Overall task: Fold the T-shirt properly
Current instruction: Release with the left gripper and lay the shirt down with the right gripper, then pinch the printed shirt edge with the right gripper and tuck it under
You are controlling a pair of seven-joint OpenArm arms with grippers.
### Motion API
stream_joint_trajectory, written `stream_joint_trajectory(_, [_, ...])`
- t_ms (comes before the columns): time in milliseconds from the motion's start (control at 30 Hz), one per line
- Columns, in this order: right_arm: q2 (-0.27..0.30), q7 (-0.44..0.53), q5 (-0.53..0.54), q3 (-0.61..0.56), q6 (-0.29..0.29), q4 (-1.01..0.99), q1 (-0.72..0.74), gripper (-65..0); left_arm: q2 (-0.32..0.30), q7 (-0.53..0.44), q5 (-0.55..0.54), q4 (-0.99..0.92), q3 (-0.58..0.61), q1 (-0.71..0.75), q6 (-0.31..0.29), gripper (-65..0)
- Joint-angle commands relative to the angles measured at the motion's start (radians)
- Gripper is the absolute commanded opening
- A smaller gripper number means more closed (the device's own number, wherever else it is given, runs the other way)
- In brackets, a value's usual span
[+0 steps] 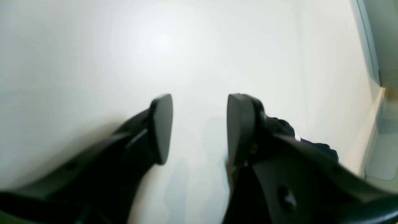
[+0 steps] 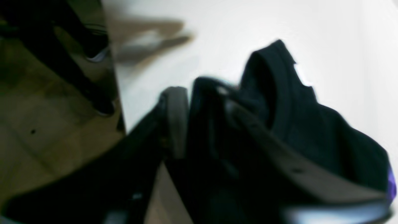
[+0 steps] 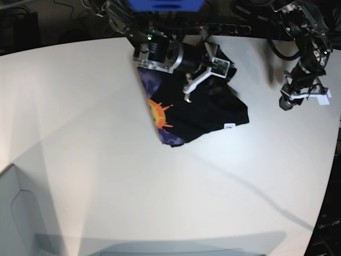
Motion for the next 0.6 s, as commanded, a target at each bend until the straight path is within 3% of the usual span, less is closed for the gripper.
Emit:
stream_joint_trajectory(0, [-0.002,0.024,0.017,-0.017,0.011,0.018,-0.006,-39.8,-0.014,-0.005,-0.017,0.019,-0.006,-0.005,-0.005,-36.9])
stream_joint_trajectory(100, [0.029,0.029,0.017,-0.067,0.011,0.018,-0.015,-30.4,-0.016,-0.005,-0.017,0.019,-0.006,-0.005,-0.005,-36.9])
stream_joint_trajectory(233, [0.059,0.035,0.017,-0.086,0.011,0.018,-0.008,-28.7,-0.016,-0.007,-0.017,0.033,-0.006,-0.005,-0.005,-36.9])
stream_joint_trajectory(433, [0.056,0.035,0.017,0.071,0.011,0.024,0.009,-29.5,-0.011,-0.007,-0.017,0.102,-0.009,0.004,-0.005,-36.9])
stream_joint_trajectory(567, [0.055,0.032,0.017,0.199,0.011,0.033,0.040,-29.3,-0.008,-0.005,-0.017,0.116,-0.108,0.006,-0.005,-36.9])
